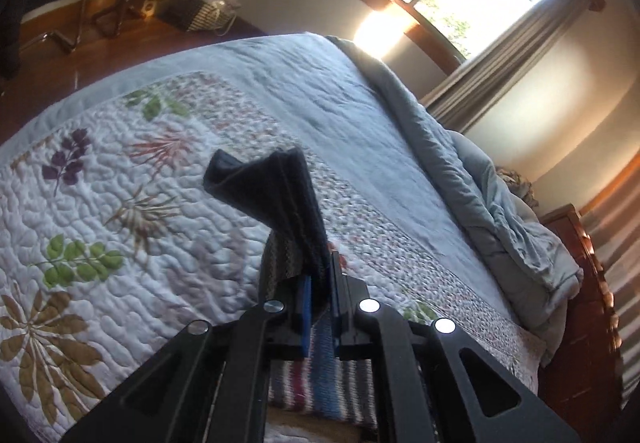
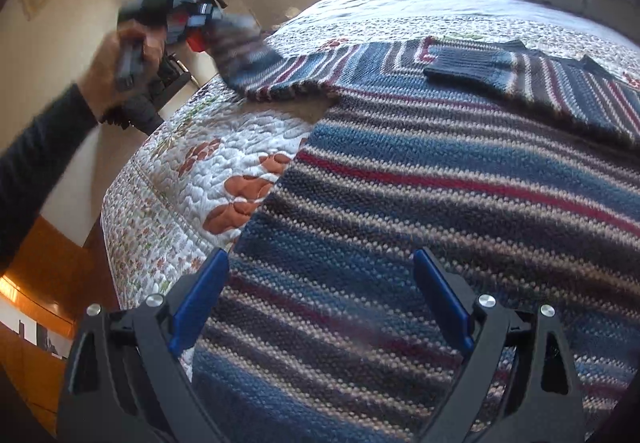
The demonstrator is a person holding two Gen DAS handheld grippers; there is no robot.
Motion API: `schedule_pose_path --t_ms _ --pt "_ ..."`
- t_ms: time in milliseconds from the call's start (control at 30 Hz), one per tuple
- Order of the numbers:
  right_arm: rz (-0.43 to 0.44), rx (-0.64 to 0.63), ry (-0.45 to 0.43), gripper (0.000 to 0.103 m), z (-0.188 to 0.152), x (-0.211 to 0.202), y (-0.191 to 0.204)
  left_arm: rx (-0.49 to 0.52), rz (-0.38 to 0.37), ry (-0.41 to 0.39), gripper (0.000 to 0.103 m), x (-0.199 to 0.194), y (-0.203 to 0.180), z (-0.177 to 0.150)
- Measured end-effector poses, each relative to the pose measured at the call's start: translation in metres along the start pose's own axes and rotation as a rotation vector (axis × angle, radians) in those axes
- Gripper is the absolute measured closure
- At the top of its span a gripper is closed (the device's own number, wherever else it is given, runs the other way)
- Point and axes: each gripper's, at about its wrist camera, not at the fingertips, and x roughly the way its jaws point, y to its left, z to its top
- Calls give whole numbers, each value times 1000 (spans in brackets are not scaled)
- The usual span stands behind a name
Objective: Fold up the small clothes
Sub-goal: 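Lift the sleeve with the left gripper and lay it across the body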
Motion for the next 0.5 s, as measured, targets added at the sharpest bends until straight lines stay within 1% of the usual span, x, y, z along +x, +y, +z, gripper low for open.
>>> schedule_pose_path --t_ms 67,167,267,367,500 --pt "6 -14 1 11 -2 -1 3 48 -17 2 96 -2 -33 -4" --pt "-7 -32 -10 11 -5 -2 0 159 -35 10 96 -6 -100 -23" --pt "1 14 -3 11 -6 -6 -16 233 -60 29 96 -3 -151 -44" --pt "1 55 -16 11 -7 -17 -33 288 -80 57 96 8 -195 -65" --pt "-13 97 -39 11 -9 -35 -56 315 -100 84 96 24 -238 -92"
